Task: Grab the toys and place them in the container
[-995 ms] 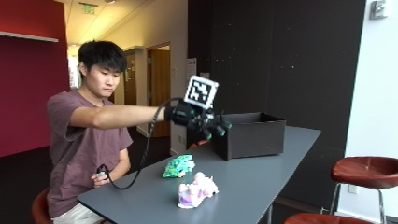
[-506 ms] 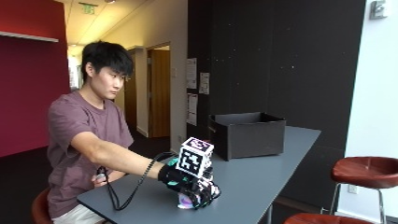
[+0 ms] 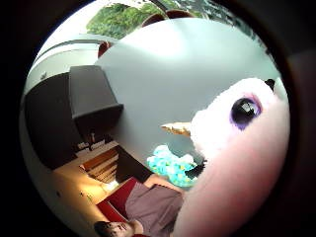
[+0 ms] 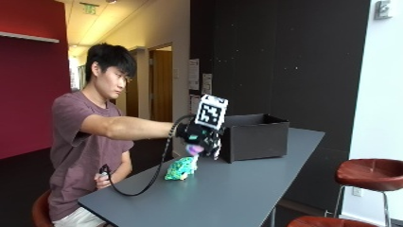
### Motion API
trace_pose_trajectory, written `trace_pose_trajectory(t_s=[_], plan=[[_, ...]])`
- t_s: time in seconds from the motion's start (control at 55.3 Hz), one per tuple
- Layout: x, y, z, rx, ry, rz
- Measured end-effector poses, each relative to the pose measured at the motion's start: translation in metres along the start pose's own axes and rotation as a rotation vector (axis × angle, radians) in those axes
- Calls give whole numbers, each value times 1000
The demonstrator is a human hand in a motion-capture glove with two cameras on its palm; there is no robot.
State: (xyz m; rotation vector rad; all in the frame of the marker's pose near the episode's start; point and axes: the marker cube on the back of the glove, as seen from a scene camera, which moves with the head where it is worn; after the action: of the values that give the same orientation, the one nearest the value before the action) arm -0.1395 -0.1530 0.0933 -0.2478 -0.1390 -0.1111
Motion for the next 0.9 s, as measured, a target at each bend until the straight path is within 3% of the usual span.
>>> trace_pose_trajectory(t_s=[0.108,0.307,0.416,0.741,0.85,0.904], plan=[[-45,16,-57,65,0,-47],[-138,47,-156,196,173,-259],[-208,57,-185,226,133,-267],[-405,45,-213,333,243,-476],[-381,19,-207,346,421,-493],[-406,14,-200,335,297,-496]])
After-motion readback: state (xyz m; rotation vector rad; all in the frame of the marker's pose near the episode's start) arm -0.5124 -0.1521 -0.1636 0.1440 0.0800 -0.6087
